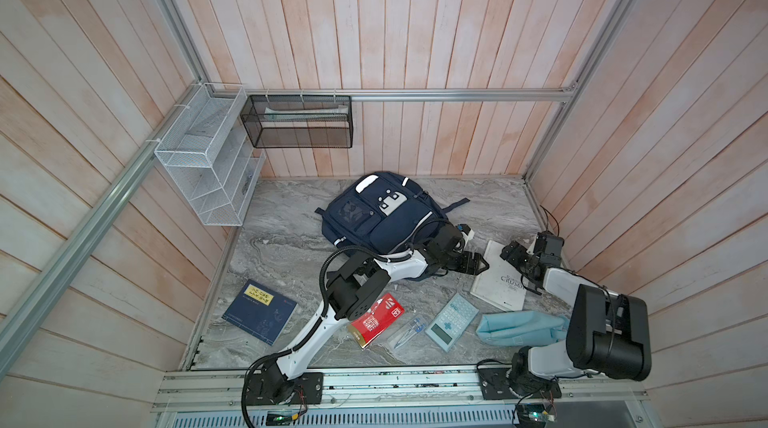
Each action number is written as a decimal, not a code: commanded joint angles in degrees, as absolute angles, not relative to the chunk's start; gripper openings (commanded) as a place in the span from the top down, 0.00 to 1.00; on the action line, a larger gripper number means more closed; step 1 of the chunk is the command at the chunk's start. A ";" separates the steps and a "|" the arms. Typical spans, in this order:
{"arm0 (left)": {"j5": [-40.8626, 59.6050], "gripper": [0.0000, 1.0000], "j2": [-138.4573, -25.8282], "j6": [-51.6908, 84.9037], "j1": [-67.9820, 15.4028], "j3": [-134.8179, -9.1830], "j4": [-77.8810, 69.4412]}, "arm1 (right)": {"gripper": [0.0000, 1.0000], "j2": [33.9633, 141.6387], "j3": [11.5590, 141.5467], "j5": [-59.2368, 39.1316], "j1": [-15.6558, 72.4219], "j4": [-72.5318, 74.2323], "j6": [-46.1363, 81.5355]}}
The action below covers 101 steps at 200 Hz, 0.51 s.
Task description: Pack the student bag
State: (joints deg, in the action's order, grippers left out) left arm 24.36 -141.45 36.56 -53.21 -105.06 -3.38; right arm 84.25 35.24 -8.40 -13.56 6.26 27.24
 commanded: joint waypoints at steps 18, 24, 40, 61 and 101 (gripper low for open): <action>15.11 0.14 -143.40 34.57 -51.68 -102.25 -1.14 | 0.17 87.63 32.94 -23.19 -8.51 9.76 29.13; 16.30 0.14 -143.35 35.33 -51.26 -101.56 -2.20 | 0.17 87.40 33.57 -23.14 -7.93 9.04 28.81; 18.49 0.14 -142.21 36.52 -50.80 -99.58 -5.66 | 0.14 84.59 34.53 -16.29 -7.99 4.25 29.52; 16.31 0.15 -140.36 34.48 -51.84 -99.30 -4.87 | 0.05 78.96 34.73 -0.23 -8.99 -2.45 29.26; 17.38 0.15 -139.74 34.54 -52.82 -99.32 -5.62 | 0.02 78.02 30.46 0.38 -15.65 -1.23 29.06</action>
State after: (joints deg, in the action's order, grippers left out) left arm 19.16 -140.38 35.27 -52.69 -101.12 -8.95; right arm 76.84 33.65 -3.31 -12.21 1.69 28.91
